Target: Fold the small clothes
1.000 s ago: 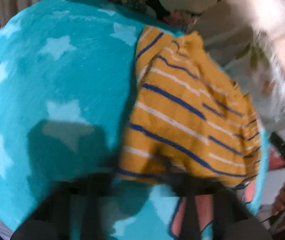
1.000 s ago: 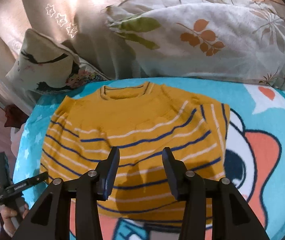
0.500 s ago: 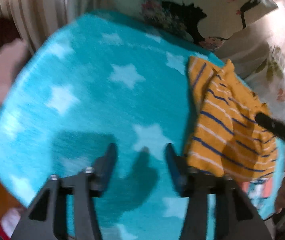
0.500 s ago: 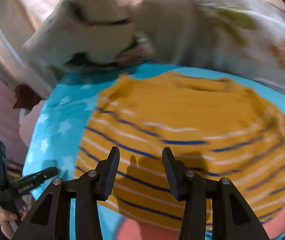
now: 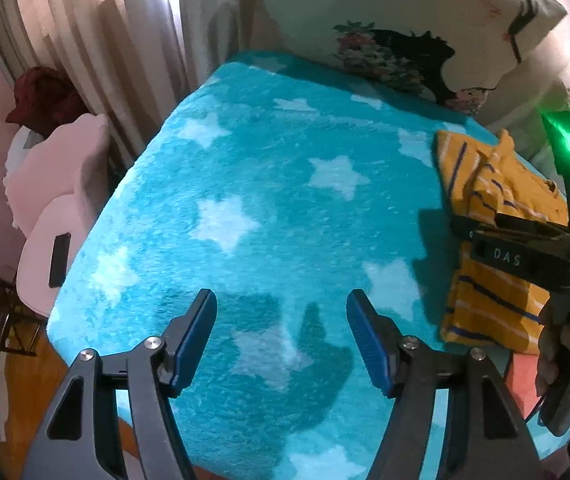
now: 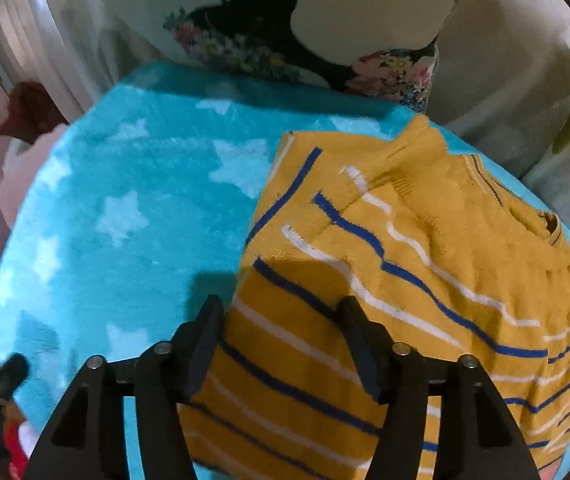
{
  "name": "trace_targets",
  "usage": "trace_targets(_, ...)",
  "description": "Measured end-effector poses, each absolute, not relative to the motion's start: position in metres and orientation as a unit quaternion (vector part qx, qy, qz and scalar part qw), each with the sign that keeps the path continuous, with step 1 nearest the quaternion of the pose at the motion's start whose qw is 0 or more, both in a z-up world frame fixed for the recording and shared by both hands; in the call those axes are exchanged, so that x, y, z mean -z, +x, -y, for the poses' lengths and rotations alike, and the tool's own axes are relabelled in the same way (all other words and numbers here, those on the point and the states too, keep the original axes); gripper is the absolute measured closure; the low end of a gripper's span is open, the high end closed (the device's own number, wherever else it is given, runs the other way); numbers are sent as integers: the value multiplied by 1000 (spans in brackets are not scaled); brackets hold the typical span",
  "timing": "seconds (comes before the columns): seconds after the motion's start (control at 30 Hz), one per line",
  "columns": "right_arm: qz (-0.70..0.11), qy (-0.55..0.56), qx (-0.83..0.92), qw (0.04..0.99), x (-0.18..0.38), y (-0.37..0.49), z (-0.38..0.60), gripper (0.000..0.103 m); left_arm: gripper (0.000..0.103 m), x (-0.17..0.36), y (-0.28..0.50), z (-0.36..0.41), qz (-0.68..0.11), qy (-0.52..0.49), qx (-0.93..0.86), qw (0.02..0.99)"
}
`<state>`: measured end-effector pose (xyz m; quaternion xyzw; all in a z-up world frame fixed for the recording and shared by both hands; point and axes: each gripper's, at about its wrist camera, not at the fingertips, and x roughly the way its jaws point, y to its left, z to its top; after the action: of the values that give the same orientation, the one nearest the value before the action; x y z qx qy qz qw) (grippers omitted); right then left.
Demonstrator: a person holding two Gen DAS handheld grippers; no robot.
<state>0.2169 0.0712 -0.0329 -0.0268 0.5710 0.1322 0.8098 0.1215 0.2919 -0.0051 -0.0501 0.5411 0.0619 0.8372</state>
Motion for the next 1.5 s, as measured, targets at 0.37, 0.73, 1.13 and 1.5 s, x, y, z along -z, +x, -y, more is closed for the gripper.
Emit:
trace_targets(0.37, -565, -111, -96, 812, 47, 213, -98, 26, 36, 19, 129, -296, -557, -55, -54, 827)
trace_targets(0.73, -555, -135, -54, 819, 45, 208, -96, 67, 36, 28, 130, -298, -568, -69, -44, 819)
trace_targets(1.13, -548, -145, -49, 822, 44, 198, -105, 67, 36, 34, 129, -298, -576, -69, -40, 813)
trace_targets(1.5, -573, 48, -101, 812, 30, 219, -45, 84, 35, 46, 130, -301, -572, -170, 25, 802)
